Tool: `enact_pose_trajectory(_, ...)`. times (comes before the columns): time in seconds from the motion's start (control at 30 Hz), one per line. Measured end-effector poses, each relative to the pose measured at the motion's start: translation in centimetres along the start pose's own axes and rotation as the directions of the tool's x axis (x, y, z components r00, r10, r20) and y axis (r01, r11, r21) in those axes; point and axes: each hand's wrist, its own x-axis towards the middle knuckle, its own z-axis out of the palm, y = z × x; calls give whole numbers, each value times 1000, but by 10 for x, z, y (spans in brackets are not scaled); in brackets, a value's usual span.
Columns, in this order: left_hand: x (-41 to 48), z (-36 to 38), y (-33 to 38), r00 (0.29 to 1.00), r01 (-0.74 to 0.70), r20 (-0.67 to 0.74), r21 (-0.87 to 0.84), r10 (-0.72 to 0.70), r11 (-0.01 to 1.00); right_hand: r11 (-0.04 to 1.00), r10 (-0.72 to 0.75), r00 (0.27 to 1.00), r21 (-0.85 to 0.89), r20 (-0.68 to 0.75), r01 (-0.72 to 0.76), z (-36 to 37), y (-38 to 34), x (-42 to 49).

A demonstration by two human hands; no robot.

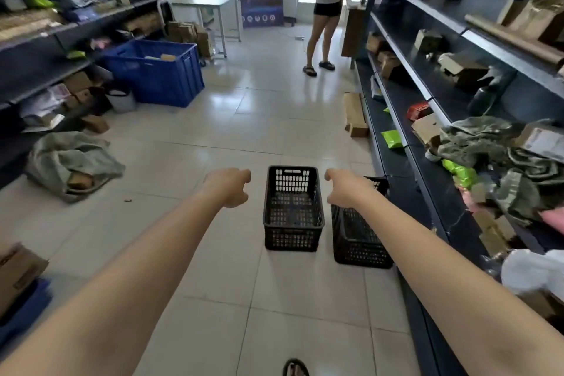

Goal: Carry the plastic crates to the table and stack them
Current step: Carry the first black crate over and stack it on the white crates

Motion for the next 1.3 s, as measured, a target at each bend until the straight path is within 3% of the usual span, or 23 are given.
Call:
enact_pose_trajectory(0.37, 161, -42, -116, 999, 4, -51, -66, -8, 998, 999, -46, 998, 12, 35, 45, -2, -83, 208)
enact_pose_trajectory(0.53, 251, -45, -174, 997, -58, -54, 14, 59, 998, 999, 40, 998, 29, 44, -42, 18, -112, 289)
enact_pose_trajectory(0.77, 385, -43, -240, 965, -263, 20, 2, 263, 965, 959, 261, 965, 102, 35, -263, 32, -152, 366)
enact_pose_trajectory(0.93, 483, -46, -244, 892, -442, 111, 4, 438, 897, 881, 431, 900, 187, 67, -436, 32, -168, 407)
enact_pose_trajectory(1.13, 594, -49, -186, 754, -654, 162, 95, 637, 750, 750, 610, 784, 233, 118, -619, 46, -141, 457)
enact_pose_trajectory(1.3, 666, -51, -140, 654, -756, 226, 170, 722, 632, 595, 736, 665, 346, 129, -726, 57, -108, 494)
